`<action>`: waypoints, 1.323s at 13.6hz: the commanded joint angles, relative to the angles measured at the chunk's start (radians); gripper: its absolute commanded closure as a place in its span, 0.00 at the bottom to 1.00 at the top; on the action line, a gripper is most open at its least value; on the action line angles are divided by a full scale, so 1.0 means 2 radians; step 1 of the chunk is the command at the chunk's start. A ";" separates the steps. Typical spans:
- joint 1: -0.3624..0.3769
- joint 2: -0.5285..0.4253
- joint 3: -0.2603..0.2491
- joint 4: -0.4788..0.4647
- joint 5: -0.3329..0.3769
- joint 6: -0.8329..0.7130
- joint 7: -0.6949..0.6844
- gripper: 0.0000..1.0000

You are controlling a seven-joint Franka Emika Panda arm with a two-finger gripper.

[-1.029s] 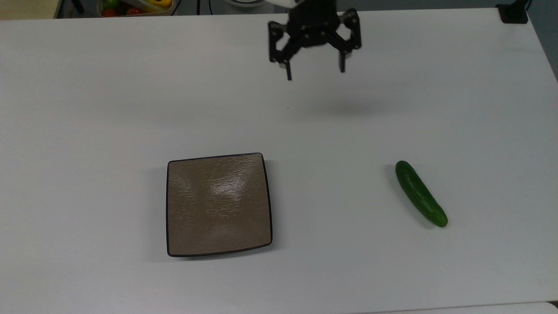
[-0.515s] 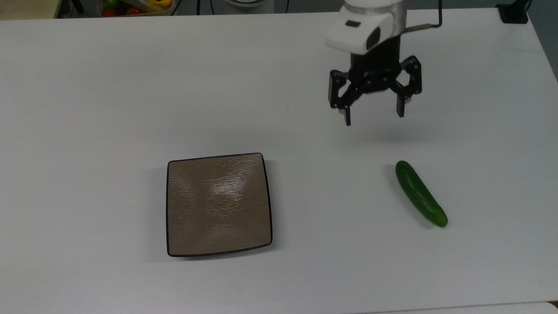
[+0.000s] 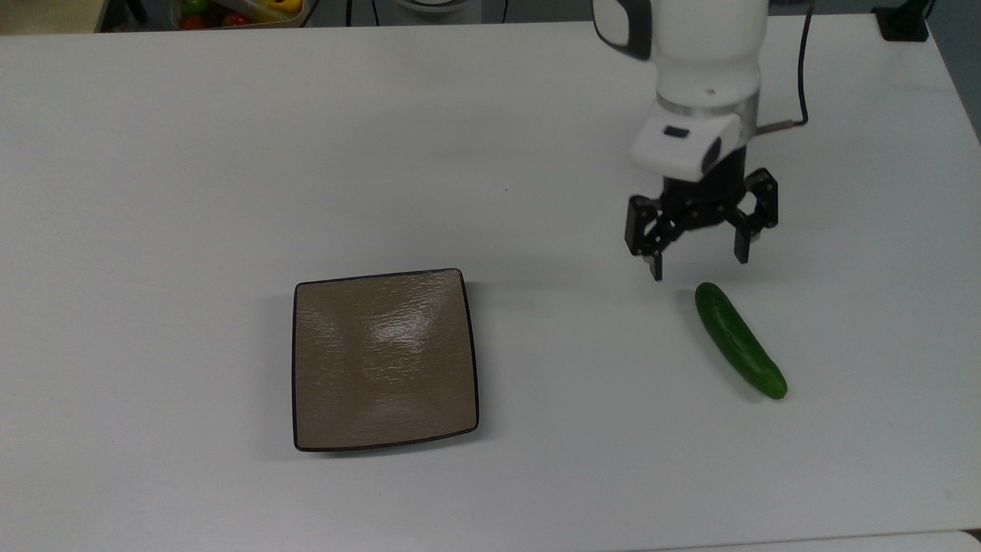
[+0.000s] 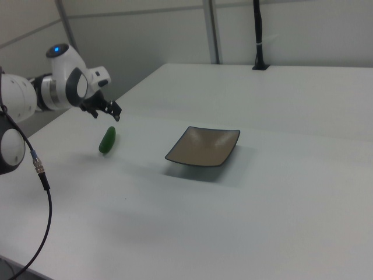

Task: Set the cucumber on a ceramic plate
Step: 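Move the open gripper over the green cucumber, then lower the gripper and close it around the cucumber's middle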

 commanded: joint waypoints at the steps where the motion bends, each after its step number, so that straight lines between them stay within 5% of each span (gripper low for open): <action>1: 0.022 0.058 -0.004 0.036 -0.044 0.036 0.044 0.00; 15: 0.043 0.118 -0.004 0.043 -0.093 0.078 0.085 0.00; 18: 0.043 0.122 -0.003 0.040 -0.103 0.078 0.084 0.27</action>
